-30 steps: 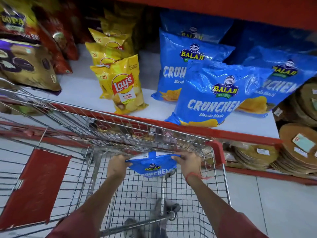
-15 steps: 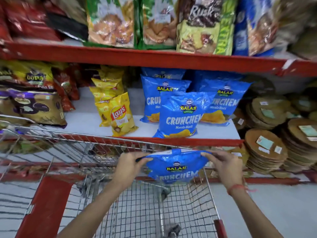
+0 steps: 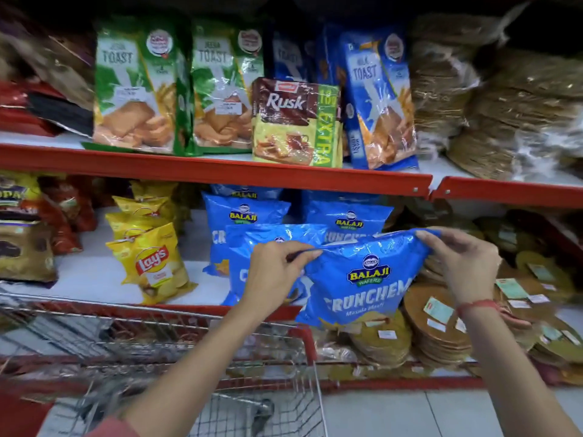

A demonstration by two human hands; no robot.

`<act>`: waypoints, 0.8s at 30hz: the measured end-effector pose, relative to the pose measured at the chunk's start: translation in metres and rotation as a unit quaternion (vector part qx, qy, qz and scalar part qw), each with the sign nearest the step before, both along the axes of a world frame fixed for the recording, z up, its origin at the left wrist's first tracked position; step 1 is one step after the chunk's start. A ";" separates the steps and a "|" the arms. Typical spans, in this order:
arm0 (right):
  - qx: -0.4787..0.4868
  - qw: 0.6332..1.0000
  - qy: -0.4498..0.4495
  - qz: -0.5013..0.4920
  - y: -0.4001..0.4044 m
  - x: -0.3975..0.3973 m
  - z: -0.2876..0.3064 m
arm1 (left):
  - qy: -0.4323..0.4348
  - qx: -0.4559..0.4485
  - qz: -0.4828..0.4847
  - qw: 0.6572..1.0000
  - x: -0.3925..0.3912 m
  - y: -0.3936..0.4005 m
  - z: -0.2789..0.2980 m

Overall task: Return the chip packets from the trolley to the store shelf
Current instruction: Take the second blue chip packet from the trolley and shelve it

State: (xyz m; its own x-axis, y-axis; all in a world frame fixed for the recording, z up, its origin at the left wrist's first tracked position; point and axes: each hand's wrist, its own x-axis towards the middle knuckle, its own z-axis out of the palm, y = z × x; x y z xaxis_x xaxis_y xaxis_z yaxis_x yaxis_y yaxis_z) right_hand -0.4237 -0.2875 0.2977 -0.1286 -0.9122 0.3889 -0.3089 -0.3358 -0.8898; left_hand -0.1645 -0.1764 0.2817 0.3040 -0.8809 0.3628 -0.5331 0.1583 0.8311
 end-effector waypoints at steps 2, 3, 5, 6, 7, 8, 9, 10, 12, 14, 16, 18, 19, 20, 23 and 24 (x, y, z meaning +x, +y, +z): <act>-0.002 1.000 -0.007 -0.010 -0.021 -0.009 0.003 | 0.015 -0.002 0.009 1.000 -0.017 -0.018 0.003; -0.002 1.000 -0.008 -0.016 -0.031 -0.013 0.003 | 0.020 -0.002 0.016 1.000 -0.024 -0.027 0.003; 0.000 1.000 -0.011 -0.024 -0.051 -0.019 -0.001 | 0.025 -0.005 0.027 0.999 -0.035 -0.044 -0.001; 0.006 1.000 -0.015 -0.025 -0.059 -0.020 -0.005 | 0.021 -0.004 0.033 0.999 -0.039 -0.052 -0.004; 0.014 0.999 -0.018 -0.023 -0.066 -0.019 -0.009 | 0.010 0.001 0.042 0.999 -0.041 -0.058 -0.007; 0.023 0.999 -0.021 -0.017 -0.073 -0.018 -0.015 | -0.003 0.009 0.049 0.999 -0.042 -0.064 -0.011; 0.034 0.999 -0.022 -0.012 -0.078 -0.016 -0.022 | -0.013 0.021 0.053 0.998 -0.042 -0.069 -0.015; 0.047 0.999 -0.021 -0.009 -0.083 -0.014 -0.030 | -0.020 0.037 0.055 0.998 -0.043 -0.074 -0.020; 0.064 0.998 -0.006 -0.008 -0.088 -0.011 -0.048 | -0.034 0.068 0.060 0.995 -0.043 -0.080 -0.031; 0.075 0.997 0.011 -0.014 -0.093 -0.008 -0.062 | -0.042 0.076 0.070 0.994 -0.042 -0.085 -0.037; 0.099 0.995 0.014 -0.014 -0.100 -0.005 -0.067 | -0.051 0.079 0.076 0.993 -0.040 -0.091 -0.040; 0.127 0.992 0.008 -0.006 -0.103 0.000 -0.068 | -0.050 0.089 0.079 0.992 -0.036 -0.093 -0.040; 0.132 0.991 0.012 -0.006 -0.102 0.003 -0.068 | -0.047 0.089 0.082 0.991 -0.035 -0.093 -0.040; 0.124 0.992 0.024 -0.012 -0.099 0.006 -0.068 | -0.045 0.085 0.087 0.992 -0.033 -0.092 -0.040; 0.012 0.996 0.081 -0.038 -0.075 0.024 -0.067 | -0.035 0.055 0.101 0.993 -0.028 -0.083 -0.042; -0.025 0.995 0.091 -0.032 -0.064 0.033 -0.067 | -0.026 0.046 0.105 0.993 -0.025 -0.078 -0.044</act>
State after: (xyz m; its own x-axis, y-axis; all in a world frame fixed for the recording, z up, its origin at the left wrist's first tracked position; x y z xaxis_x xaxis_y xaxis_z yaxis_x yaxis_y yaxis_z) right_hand -0.3904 -0.3514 0.2308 -0.1100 -0.8836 0.4552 -0.4854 -0.3519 -0.8003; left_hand -0.1895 -0.2543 0.2375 0.4673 -0.8303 0.3036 -0.5884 -0.0358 0.8078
